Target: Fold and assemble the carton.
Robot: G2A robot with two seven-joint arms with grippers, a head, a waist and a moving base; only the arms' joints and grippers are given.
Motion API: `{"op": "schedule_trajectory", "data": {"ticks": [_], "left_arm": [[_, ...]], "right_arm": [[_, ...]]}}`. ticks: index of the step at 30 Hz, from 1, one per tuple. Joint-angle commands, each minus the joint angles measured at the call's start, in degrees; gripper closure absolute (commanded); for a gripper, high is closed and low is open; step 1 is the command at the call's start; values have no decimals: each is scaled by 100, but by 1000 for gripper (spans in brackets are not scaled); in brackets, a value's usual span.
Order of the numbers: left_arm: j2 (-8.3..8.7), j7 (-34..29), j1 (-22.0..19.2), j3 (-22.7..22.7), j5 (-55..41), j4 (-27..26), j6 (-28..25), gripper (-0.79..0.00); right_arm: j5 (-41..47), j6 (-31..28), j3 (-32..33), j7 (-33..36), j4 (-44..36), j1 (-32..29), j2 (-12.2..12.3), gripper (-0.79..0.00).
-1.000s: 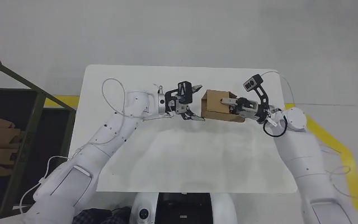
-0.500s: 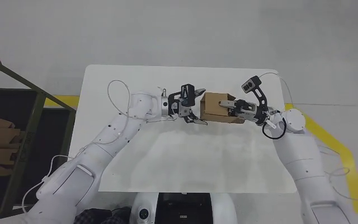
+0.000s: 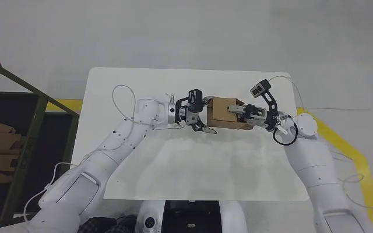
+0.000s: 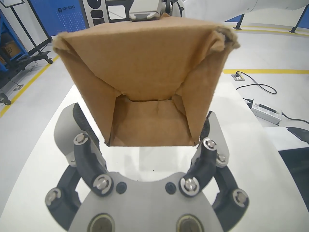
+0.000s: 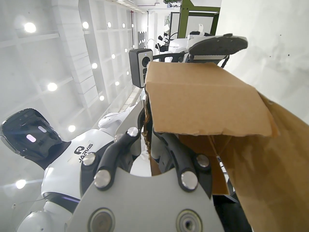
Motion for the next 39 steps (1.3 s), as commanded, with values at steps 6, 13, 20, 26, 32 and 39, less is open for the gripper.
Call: {"op": "schedule_trajectory", "data": {"ticks": [6, 13, 20, 26, 32, 39], "left_arm": [[-17, -29, 13, 3, -76, 18, -2, -702], [-25, -56, 26, -8, -111, 16, 1, -699], [-31, -90, 41, -24, -160, 18, -5, -646], [-38, -131, 57, -40, -236, 36, -37, -597], [-44, -168, 76, -62, -307, 40, -33, -570], [-46, -216, 95, -84, -352, 36, -51, -526]], "right_arm": [[37, 3, -30, 6, 42, 17, -5, 0], [62, 0, -54, 15, 90, 47, -9, 0], [97, 4, -62, 19, 151, 75, -11, 0], [99, 4, -72, 31, 164, 88, -10, 0], [99, 20, -88, 38, 182, 94, -10, 0], [88, 25, -99, 27, 190, 101, -9, 0]]}}
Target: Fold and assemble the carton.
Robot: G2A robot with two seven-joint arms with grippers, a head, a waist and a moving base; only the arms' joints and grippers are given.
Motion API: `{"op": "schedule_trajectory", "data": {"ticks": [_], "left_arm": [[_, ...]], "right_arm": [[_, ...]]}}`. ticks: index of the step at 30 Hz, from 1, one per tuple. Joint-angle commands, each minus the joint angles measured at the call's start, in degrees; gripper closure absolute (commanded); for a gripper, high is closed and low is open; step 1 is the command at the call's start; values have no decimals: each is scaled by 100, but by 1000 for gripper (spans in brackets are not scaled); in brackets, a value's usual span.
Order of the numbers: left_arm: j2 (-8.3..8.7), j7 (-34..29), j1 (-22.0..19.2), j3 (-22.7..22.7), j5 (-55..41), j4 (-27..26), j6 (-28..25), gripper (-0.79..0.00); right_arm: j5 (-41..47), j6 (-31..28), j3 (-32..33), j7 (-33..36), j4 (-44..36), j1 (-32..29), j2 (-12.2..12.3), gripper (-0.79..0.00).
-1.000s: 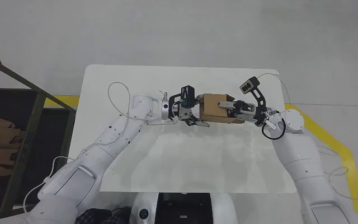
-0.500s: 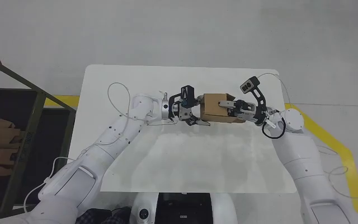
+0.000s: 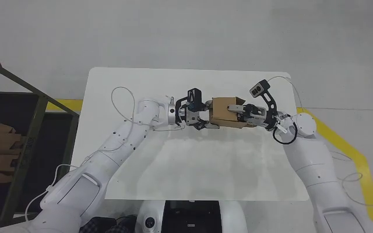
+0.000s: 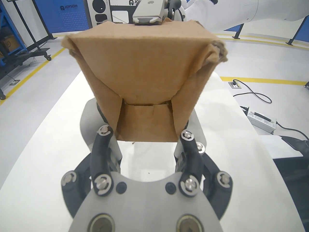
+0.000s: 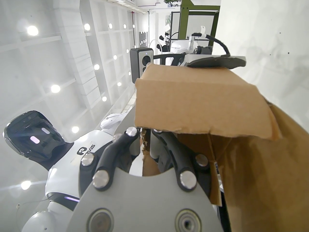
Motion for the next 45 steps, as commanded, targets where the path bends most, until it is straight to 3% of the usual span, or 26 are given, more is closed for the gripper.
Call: {"op": "schedule_trajectory", "data": {"ticks": [1, 2, 5, 7, 18, 21, 24, 45], "left_arm": [[-1, -12, 5, -5, -17, 1, -13, -523], [-2, -17, 6, -6, -25, 0, -20, -520], [-5, -30, 14, -10, -34, 0, -19, -505], [-7, -40, 16, -12, -45, 4, -24, -499], [-10, 17, 42, -68, -138, 40, -54, -499], [-7, 58, 58, -100, -188, 54, -65, -468], [-1, 72, 70, -127, -213, 51, -99, -465], [4, -48, 141, -156, -254, -187, -244, -477]], "right_arm": [[0, -1, -2, -5, -4, 0, 0, 0], [0, 0, -3, -7, -4, 1, 0, -12], [-13, 5, -5, -18, -6, 10, 2, -206], [-3, 12, 1, -29, -7, 17, 3, -280], [146, -74, 309, 68, 31, 22, 72, -329], [146, -91, 487, 131, 93, 2, 121, -289], [111, -84, 598, 200, 119, -22, 160, 0], [-354, -63, 163, 100, -81, 46, 126, 0]]}}
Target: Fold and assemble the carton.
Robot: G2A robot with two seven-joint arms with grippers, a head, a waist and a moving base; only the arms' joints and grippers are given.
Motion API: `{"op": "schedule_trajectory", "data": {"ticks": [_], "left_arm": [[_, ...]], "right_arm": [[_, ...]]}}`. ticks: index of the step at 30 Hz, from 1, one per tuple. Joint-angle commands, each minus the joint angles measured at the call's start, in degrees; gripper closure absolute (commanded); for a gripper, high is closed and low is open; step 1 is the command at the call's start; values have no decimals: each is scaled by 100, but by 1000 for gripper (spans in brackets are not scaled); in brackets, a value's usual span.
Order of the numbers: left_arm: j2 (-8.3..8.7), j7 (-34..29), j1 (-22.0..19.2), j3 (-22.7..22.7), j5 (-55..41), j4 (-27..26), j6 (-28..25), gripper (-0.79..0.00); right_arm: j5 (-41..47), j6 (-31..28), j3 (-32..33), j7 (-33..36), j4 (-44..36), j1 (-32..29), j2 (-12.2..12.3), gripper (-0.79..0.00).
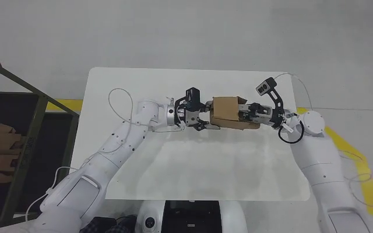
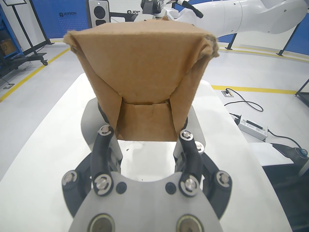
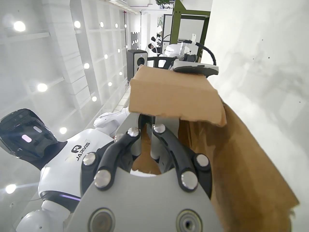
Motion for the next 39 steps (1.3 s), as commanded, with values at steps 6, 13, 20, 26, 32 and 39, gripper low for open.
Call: {"op": "schedule_trajectory", "data": {"ticks": [6, 13, 20, 26, 32, 39], "left_arm": [[-19, -46, -15, 27, -37, -34, -26, -453], [-36, -60, -23, 50, -52, -56, -41, -431], [-47, -64, -23, 61, -48, -59, -49, -440], [-54, -97, -17, 68, -56, -67, -56, -437], [-64, -113, -15, 68, -85, -74, -53, -443], [-73, -140, -16, 64, -121, -55, -56, -443]], "right_arm": [[-32, -4, -249, -34, -51, 24, -51, 0], [15, -30, -396, -54, -31, 60, -90, 0], [16, -55, -491, -67, -22, 81, -112, 0], [66, -70, -553, -120, 4, 104, -135, 0], [105, -88, -598, -138, 48, 117, -153, 0], [204, -144, -530, -181, 142, 147, -152, 0]]}}
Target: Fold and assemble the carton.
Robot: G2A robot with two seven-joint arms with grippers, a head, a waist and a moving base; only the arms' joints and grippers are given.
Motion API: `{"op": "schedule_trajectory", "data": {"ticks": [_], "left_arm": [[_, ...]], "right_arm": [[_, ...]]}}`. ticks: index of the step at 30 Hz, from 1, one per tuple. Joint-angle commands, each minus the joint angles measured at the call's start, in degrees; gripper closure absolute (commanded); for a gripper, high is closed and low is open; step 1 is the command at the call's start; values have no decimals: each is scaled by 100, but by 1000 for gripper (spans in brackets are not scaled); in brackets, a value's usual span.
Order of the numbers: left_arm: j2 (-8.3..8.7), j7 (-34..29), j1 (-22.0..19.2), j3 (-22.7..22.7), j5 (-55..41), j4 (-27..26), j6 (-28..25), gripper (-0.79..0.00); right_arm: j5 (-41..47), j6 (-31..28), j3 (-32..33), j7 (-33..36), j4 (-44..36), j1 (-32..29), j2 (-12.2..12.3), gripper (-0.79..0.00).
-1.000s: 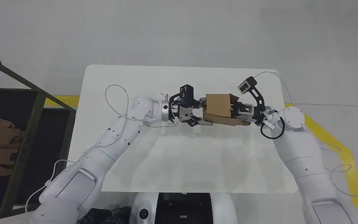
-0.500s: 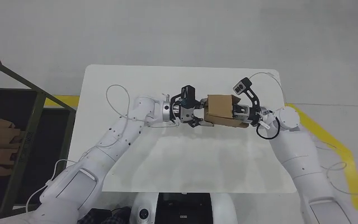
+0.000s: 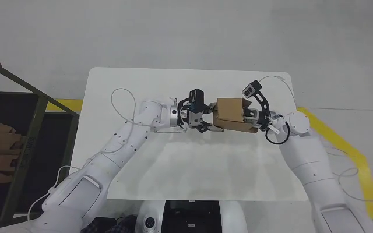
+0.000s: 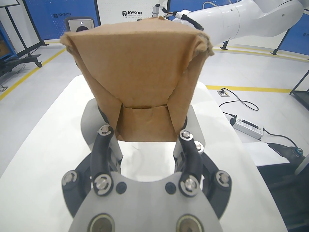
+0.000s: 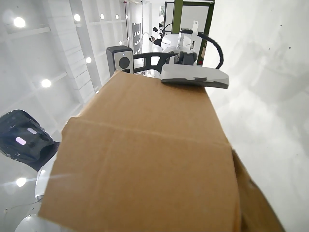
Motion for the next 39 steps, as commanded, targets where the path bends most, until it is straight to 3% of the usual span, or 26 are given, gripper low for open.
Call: {"op": "schedule_trajectory", "data": {"ticks": [1, 24, 39], "left_arm": [[-1, -6, 0, -2, -13, 11, 0, -440], [10, -54, 26, 46, -81, -25, 0, -431], [23, -134, 40, 51, -126, -33, 0, -449]], "right_arm": [[32, -14, 62, 12, 18, 10, 12, 0], [-7, -18, -168, -64, -101, -19, -52, 0], [74, 4, 127, 28, -105, -93, 23, 0]]}}
